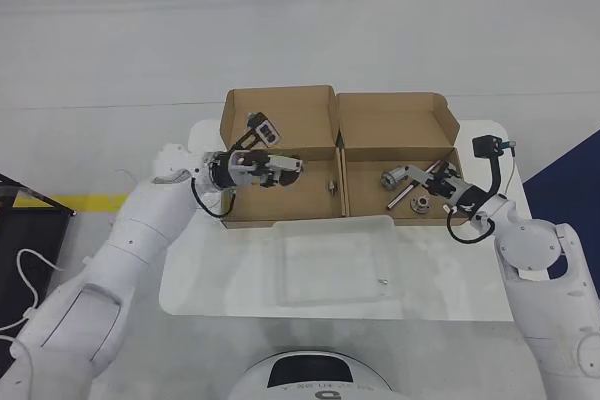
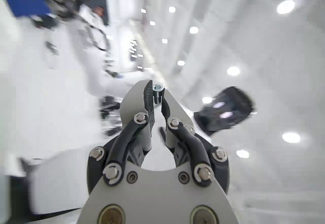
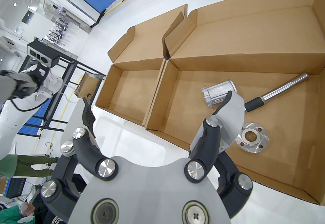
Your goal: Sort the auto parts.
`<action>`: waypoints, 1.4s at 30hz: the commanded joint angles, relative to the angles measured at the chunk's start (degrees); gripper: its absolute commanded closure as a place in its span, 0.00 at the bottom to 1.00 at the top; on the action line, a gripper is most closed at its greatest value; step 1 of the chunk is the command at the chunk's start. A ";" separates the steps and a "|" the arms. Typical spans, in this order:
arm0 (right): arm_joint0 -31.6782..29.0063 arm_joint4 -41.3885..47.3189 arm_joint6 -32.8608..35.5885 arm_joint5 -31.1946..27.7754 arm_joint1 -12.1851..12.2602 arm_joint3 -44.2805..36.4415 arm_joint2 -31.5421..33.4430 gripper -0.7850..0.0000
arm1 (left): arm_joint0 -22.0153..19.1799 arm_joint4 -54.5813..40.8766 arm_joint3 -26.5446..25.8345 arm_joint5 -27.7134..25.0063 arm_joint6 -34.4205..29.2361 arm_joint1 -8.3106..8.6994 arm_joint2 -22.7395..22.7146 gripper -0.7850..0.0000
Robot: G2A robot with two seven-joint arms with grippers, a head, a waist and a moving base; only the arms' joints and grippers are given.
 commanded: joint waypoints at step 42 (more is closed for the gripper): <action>0.00 0.00 0.00 0.00 0.00 0.00 0.00 0.00 | -6.15 68.47 11.07 14.06 41.22 -5.72 12.53 0.49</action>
